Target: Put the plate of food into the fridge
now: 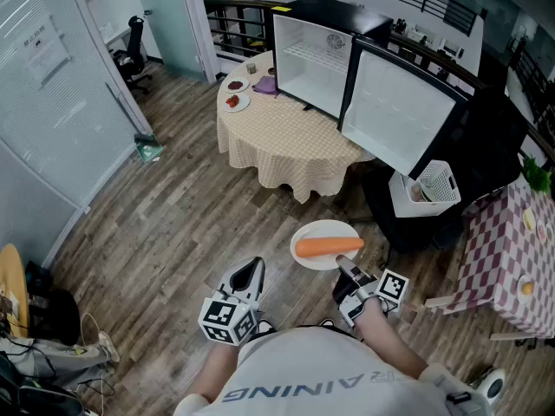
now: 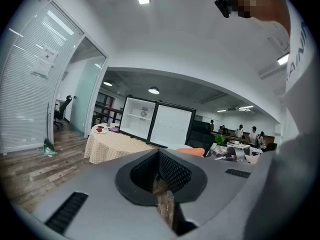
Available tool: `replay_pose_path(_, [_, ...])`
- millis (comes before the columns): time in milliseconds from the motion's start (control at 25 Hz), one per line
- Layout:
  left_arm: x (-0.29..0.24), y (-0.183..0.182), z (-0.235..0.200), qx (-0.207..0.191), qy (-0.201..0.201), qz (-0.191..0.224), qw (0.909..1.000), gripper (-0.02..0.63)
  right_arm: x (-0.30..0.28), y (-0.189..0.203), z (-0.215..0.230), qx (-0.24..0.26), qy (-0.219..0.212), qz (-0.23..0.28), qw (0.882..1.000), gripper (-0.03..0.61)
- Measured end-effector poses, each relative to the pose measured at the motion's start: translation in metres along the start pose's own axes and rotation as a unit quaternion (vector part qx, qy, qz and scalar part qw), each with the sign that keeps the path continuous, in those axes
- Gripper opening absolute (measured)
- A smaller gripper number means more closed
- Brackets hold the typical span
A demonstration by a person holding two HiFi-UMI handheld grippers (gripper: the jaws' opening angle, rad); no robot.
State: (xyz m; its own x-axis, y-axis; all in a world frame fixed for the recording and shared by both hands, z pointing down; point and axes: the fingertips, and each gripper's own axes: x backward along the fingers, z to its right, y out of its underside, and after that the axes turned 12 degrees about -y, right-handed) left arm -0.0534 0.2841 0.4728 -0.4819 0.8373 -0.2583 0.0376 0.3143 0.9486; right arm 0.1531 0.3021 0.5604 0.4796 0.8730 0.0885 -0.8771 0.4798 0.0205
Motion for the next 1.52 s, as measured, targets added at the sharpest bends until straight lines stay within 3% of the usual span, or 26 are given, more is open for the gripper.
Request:
replay_pose_path(520, [0.007, 0.007, -0.001, 0.012, -0.002, -0.006, 0.9999, 0.009, 0.004, 0.015, 0.002, 0.004, 0.006, -0.017, 1.000, 0.035])
replay_pose_path(840, [0.013, 0.008, -0.009, 0.016, 0.001, -0.007, 0.9998, 0.009, -0.002, 0.020, 0.001, -0.006, -0.002, -0.002, 1.000, 0.035])
replay_pose_path(1520, [0.059, 0.026, -0.106, 0.040, -0.032, -0.007, 0.9987, 0.009, -0.056, 0.084, 0.014, -0.012, 0.008, -0.010, 1.000, 0.035])
